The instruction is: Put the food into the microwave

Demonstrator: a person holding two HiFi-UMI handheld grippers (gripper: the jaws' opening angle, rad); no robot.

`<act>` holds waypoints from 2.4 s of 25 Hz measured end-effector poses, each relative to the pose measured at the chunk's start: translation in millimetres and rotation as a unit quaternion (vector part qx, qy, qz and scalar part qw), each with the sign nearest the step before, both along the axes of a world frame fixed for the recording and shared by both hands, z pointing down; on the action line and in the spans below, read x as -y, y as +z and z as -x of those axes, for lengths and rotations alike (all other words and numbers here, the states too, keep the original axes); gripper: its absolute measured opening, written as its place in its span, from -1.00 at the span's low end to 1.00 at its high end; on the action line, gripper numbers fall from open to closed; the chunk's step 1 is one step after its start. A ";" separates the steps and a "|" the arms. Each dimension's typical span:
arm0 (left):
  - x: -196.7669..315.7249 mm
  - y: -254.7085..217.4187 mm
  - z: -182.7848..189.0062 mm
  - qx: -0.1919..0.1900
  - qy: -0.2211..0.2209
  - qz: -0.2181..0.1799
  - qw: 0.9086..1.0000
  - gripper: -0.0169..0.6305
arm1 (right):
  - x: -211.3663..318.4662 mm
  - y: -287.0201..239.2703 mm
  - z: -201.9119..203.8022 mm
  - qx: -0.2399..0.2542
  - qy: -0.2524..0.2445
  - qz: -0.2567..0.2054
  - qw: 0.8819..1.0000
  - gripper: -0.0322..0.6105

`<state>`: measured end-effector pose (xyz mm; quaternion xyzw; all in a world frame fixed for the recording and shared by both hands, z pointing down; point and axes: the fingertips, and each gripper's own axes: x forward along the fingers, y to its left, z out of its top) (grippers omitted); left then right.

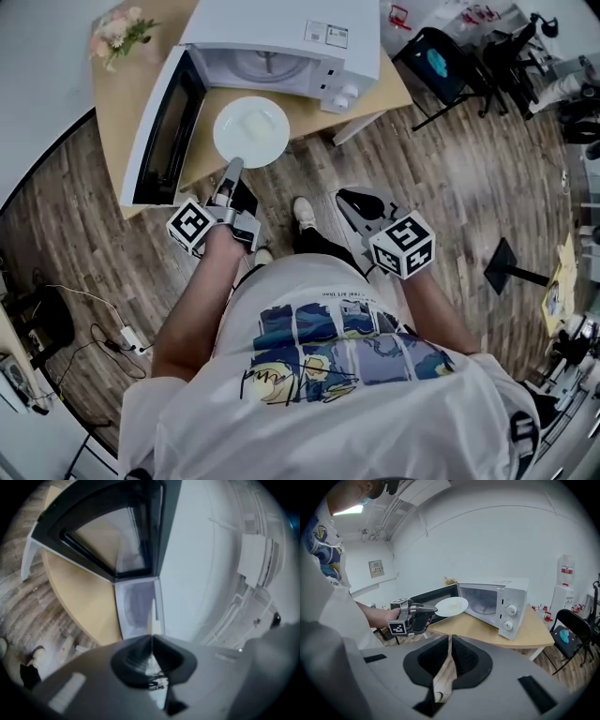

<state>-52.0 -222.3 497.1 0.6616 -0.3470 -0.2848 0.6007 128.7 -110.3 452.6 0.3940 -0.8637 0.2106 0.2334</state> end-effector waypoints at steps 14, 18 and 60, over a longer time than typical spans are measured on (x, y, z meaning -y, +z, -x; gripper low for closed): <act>118.8 43.4 -37.6 0.009 -0.078 0.030 0.996 -0.90 | 105.7 5.4 -73.2 0.001 -0.046 0.015 0.999 -0.83; 146.4 59.0 -45.5 0.012 -0.098 0.037 0.994 -0.90 | 123.5 8.8 -90.0 0.001 -0.055 0.019 0.998 -0.83; 223.6 122.9 -63.0 0.148 -0.138 0.088 0.975 -0.63 | 163.8 19.6 -156.1 0.003 -0.072 0.018 0.997 -0.83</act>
